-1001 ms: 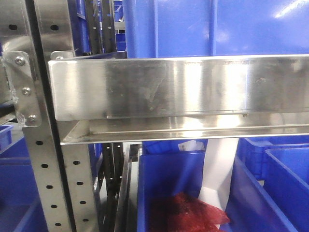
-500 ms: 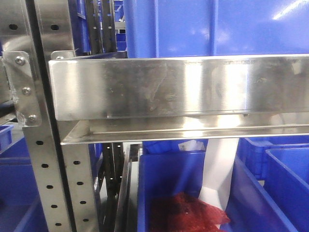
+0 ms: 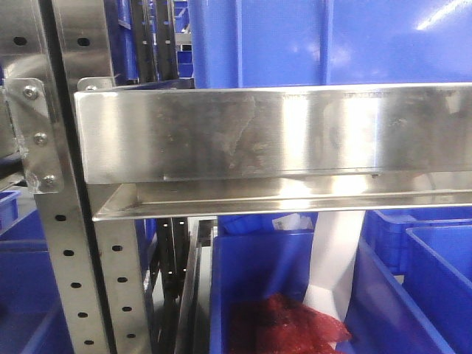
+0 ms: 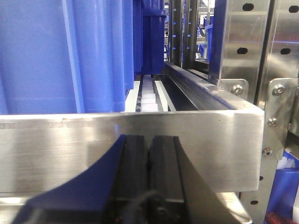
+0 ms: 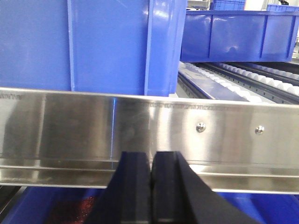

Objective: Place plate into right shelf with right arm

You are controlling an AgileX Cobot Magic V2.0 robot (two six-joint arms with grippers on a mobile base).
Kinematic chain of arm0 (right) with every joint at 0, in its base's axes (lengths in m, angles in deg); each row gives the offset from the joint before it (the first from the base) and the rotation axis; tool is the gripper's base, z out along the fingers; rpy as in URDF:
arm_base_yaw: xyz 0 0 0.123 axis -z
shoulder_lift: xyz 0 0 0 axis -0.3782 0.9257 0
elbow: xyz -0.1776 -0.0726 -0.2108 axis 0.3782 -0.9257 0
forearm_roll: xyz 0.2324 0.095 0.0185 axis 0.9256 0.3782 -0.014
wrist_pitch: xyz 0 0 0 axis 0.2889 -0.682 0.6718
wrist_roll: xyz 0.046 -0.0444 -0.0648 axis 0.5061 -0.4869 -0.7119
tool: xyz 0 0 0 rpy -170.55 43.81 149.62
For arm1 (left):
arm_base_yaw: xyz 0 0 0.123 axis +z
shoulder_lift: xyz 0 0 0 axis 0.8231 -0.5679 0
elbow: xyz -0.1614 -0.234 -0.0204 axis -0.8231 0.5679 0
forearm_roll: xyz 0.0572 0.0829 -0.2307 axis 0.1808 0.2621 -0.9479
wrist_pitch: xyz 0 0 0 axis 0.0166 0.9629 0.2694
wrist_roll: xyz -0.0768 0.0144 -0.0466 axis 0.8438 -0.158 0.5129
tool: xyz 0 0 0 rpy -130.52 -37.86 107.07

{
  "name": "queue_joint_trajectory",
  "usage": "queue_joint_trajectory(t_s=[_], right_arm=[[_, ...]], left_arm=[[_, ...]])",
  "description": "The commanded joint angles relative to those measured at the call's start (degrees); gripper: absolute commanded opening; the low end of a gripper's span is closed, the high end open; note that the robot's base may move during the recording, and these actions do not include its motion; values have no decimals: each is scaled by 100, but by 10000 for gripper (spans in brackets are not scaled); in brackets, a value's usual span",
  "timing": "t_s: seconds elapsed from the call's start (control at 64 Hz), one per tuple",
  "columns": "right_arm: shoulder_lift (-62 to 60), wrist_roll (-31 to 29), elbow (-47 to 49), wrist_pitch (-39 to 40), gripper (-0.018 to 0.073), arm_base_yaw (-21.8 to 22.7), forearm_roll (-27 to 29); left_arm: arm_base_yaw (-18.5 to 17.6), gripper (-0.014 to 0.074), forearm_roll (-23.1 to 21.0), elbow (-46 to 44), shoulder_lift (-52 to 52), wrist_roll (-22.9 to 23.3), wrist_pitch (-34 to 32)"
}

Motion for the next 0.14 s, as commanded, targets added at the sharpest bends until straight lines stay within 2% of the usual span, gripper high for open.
queue_joint_trajectory(t_s=[0.0,0.125], right_arm=[[-69,-50,28,472,49,35,-1],[-69,-50,28,472,49,35,-1]], left_arm=[[8,-47,-12,43,53,14,-488],[8,-47,-12,43,53,14,-488]])
